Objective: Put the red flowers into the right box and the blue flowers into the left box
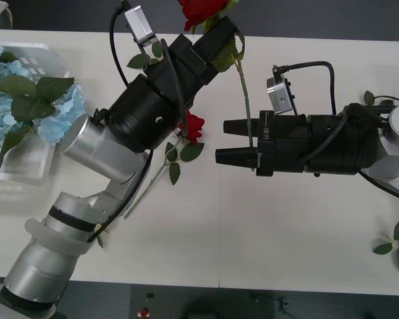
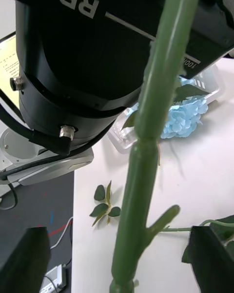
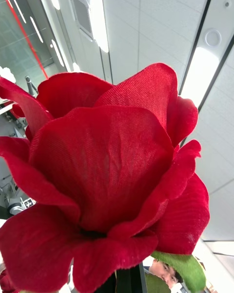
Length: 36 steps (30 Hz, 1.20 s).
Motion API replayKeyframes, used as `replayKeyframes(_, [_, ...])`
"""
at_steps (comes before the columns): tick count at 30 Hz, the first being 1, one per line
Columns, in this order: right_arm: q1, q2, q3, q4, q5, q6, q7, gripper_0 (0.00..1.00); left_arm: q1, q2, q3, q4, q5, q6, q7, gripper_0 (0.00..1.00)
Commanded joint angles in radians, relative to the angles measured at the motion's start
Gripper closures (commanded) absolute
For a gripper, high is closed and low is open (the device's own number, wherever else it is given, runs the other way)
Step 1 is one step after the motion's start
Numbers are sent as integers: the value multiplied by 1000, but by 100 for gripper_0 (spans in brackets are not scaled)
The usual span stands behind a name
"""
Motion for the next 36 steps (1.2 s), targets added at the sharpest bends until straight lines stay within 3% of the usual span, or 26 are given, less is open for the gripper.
replayKeyframes(1, [-1, 7, -15, -12, -5, -1, -8, 100, -19, 1, -9, -35, 9, -7, 24, 100])
replayKeyframes(16, [0, 7, -15, -12, -20, -1, -8, 100, -19, 1, -9, -35, 6, -21, 24, 100])
replayKeyframes(17, [-1, 7, -15, -12, -23, -1, -8, 100, -19, 1, -9, -35, -2, -25, 24, 96])
replayKeyframes(18, [0, 7, -15, -14, -25, -1, -8, 100, -19, 2, -9, -35, -5, -27, 24, 80])
replayKeyframes(19, [-1, 7, -15, -12, -26, -1, -8, 100, -17, 4, -9, -35, -10, -34, 24, 49])
replayKeyframes(20, [-1, 7, -15, -12, -26, 1, -8, 100, -17, 10, -10, -35, -16, -37, 24, 11])
replayKeyframes(21, [0, 7, -15, -12, -29, 2, -8, 100, -16, 16, -9, -35, -17, -37, 24, 0])
replayKeyframes(25, [0, 7, -15, -14, -39, 7, -8, 100, 0, 67, -9, -35, -17, -19, 27, 0])
replayKeyframes(30, [-3, -3, -15, -12, -51, 8, -8, 100, 44, 214, -10, -35, -19, 93, 51, 0])
replayKeyframes(36, [-24, -112, -15, -14, -100, 13, -8, 100, 84, 420, -10, -35, -25, 237, 148, 0])
